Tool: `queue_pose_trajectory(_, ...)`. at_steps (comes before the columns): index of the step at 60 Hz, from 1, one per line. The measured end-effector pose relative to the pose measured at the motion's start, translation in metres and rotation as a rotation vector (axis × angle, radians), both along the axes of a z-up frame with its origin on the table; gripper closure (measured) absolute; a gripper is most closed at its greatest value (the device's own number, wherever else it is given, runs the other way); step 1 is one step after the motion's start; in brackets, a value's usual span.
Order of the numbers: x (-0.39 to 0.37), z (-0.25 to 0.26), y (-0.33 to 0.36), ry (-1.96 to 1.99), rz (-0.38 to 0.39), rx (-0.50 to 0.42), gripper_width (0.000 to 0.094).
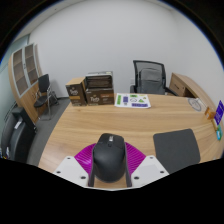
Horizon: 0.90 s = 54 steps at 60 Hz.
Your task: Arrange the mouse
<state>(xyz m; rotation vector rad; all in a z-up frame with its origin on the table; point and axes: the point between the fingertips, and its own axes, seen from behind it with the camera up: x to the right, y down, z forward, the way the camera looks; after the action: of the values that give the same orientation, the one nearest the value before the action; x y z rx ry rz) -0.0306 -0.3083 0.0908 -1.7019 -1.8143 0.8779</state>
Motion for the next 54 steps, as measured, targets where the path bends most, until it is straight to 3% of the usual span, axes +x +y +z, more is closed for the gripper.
queue_pose_trajectory(9,-0.017,0.037,0.073,0.06,-0.049,0.036,0.0512)
queue_pose_trajectory(19,-0.023,0.036,0.168,0.066,-0.115,0.077,0.0511)
queue_pose_trajectory(32,-0.023,-0.009,0.259,0.035,-0.144,0.116,0.0511)
queue_pose_trajectory(54,-0.017,-0.097,0.296,-0.03,-0.101,0.06,0.0509)
